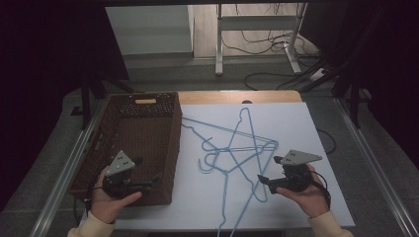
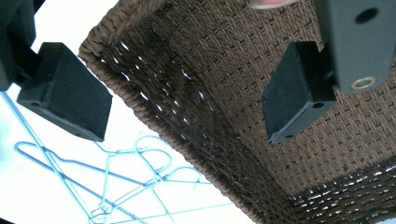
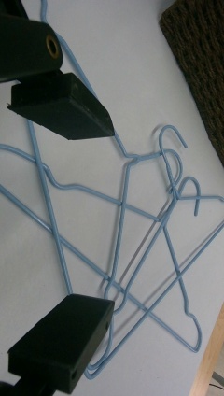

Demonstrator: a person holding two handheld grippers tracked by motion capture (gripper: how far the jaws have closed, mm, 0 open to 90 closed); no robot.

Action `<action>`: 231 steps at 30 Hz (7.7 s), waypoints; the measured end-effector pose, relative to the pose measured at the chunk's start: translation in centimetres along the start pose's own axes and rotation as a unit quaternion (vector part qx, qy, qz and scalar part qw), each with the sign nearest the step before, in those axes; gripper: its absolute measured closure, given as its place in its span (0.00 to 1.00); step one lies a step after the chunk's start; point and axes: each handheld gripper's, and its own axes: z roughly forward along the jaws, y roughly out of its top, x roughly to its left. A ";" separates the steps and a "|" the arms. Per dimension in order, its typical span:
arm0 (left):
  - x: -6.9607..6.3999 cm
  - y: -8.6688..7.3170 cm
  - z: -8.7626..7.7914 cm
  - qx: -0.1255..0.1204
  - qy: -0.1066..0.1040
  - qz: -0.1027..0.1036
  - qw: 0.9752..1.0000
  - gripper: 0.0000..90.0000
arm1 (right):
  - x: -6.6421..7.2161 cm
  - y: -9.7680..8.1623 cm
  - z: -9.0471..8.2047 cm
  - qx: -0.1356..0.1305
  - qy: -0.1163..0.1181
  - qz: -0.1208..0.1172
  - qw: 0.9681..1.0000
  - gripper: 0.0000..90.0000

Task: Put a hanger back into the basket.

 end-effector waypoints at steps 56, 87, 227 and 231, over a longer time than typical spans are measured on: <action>-0.2 0.3 -0.1 -0.009 -0.011 0.004 1.000 0.19 | -2.1 6.1 7.8 0.104 0.002 -0.068 0.992 0.40; 0.0 0.2 -0.2 -0.009 -0.010 0.003 1.000 0.19 | -5.4 7.4 17.4 0.228 0.038 -0.109 0.967 0.60; -9.3 8.4 13.9 0.005 -0.173 -0.069 0.982 0.30 | -0.9 7.6 5.6 -0.094 0.099 0.218 0.966 0.97; -9.8 8.5 14.7 0.004 -0.181 -0.077 0.981 0.33 | -0.5 7.6 5.8 -0.100 0.097 0.219 0.966 0.97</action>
